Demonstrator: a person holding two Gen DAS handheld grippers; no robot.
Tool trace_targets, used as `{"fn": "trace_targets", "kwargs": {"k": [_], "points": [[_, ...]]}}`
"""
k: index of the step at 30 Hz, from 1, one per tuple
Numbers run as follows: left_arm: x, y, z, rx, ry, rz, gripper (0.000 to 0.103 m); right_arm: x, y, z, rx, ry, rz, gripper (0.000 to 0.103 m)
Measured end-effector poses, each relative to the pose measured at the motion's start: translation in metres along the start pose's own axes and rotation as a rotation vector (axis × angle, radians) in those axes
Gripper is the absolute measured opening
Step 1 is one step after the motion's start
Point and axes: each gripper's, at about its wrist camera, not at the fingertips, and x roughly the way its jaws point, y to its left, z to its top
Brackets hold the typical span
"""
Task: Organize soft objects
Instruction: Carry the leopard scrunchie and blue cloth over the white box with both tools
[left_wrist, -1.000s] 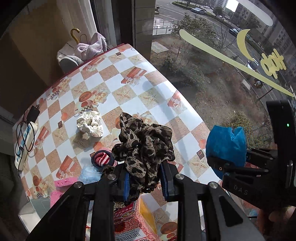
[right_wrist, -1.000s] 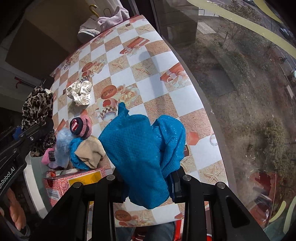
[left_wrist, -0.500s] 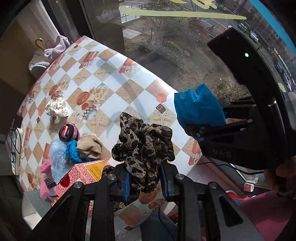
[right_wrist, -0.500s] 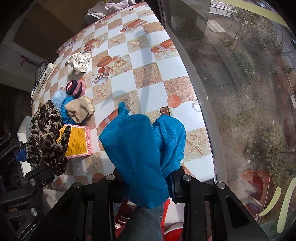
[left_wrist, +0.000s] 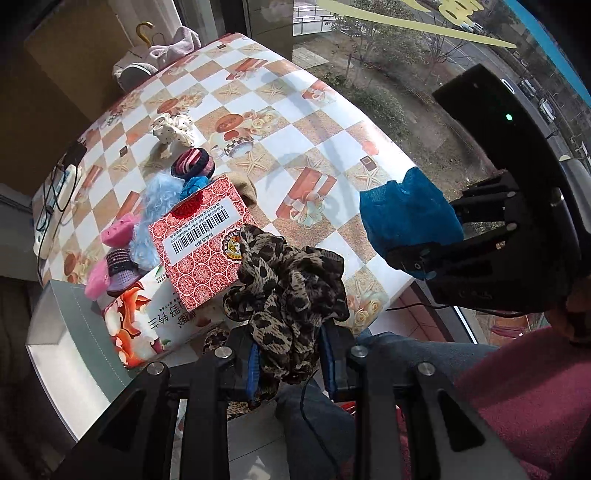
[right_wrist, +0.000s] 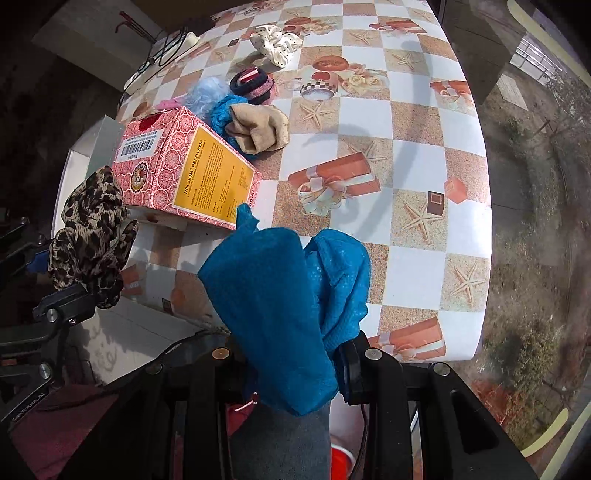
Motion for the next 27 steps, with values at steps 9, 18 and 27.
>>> {"fn": "trace_targets", "kwargs": {"k": [9, 18, 27], "points": [[-0.019, 0.1, -0.058, -0.172, -0.055, 0.038, 0.029, 0.032, 0.091, -0.004, -0.105, 0.062, 0.04, 0.034], [-0.019, 0.207, -0.116, -0.338, -0.066, 0.11, 0.029, 0.042, 0.193, 0.019, -0.271, 0.026, -0.031, 0.034], [-0.02, 0.275, -0.173, -0.532, -0.071, 0.138, 0.03, 0.042, 0.272, 0.057, -0.429, 0.007, -0.069, 0.034]]}}
